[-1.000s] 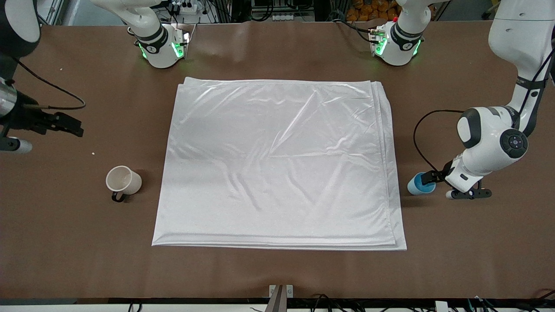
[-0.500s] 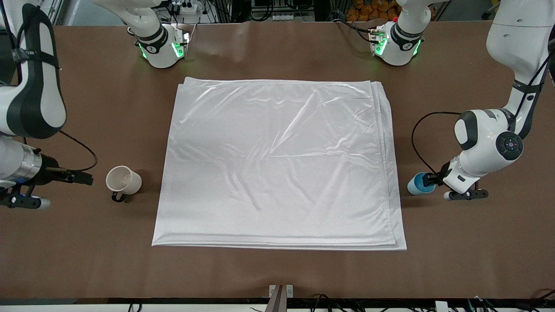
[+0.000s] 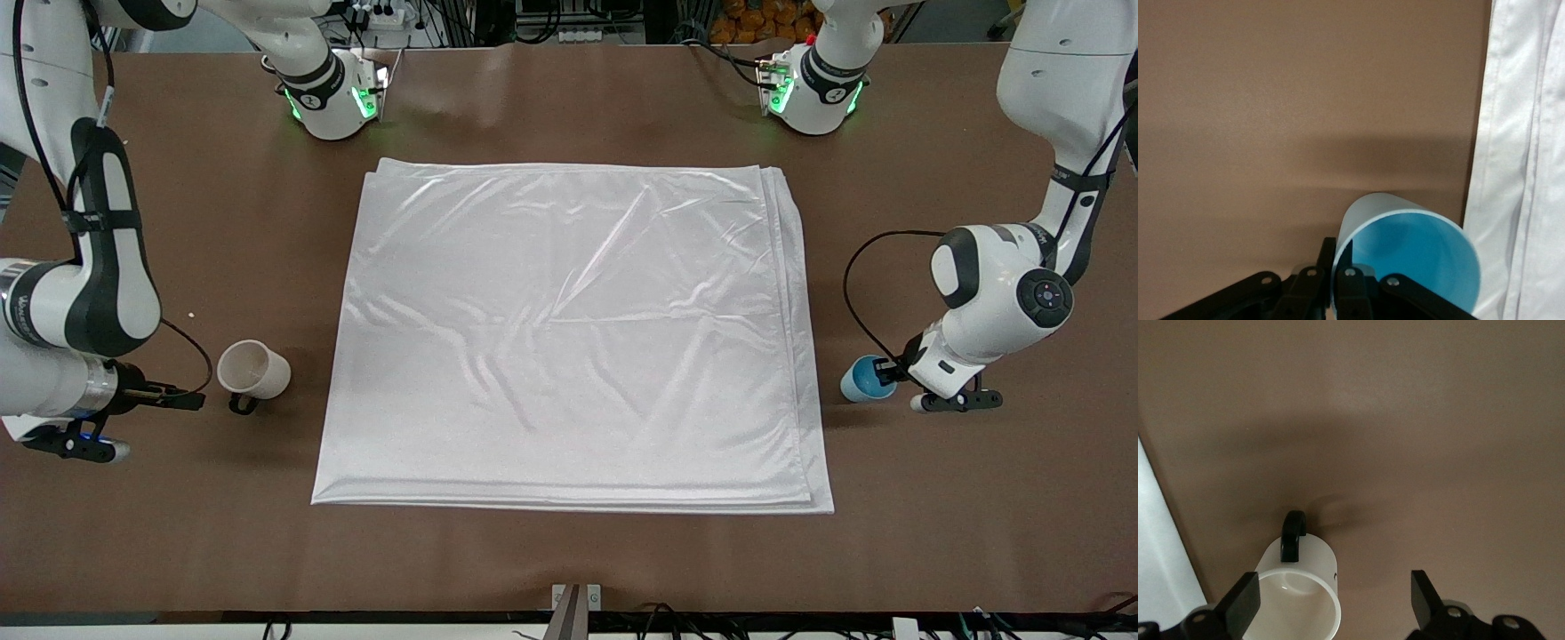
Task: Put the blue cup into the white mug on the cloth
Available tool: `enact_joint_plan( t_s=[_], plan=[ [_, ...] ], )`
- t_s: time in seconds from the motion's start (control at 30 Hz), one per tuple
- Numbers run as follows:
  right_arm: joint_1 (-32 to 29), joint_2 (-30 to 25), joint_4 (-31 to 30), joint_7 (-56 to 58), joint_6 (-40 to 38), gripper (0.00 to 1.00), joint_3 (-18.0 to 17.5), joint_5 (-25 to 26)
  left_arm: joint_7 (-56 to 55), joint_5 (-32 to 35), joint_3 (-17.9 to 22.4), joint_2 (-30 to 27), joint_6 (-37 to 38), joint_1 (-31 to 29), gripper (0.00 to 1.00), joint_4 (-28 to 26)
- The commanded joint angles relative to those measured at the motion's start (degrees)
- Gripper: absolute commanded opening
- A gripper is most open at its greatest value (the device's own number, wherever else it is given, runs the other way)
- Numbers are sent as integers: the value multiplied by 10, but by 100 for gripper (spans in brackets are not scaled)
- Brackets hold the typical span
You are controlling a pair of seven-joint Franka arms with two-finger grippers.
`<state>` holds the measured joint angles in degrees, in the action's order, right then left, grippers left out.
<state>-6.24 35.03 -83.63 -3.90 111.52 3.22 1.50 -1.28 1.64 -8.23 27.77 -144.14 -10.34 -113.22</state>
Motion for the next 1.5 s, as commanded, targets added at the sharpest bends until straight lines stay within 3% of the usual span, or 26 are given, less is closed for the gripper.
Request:
enact_joint_plan(
  t_s=[0.0, 0.5, 0.8, 0.93, 1.17, 1.47],
  plan=[
    [-3, 24, 22, -12, -7, 100, -6, 1, -2, 0, -1, -10, -4, -1, 0, -3],
    [20, 65, 18, -65, 28, 100, -8, -2, 31, 0, -4, -61, 10, -5, 0, -3],
    [20, 86, 17, -64, 40, 97, -9, -3, 27, -1, -7, -90, 54, -4, 0, 7],
    [20, 86, 16, -63, 40, 83, -9, -2, 27, -1, -7, -99, 61, -2, 0, 7],
    [26, 86, 16, -59, 38, 33, -10, -2, 32, -1, -7, -100, 63, -2, 0, 7],
    [24, 85, 17, -57, 38, 10, -11, -3, 31, 0, -7, -101, 63, 0, 0, 9]
  ],
)
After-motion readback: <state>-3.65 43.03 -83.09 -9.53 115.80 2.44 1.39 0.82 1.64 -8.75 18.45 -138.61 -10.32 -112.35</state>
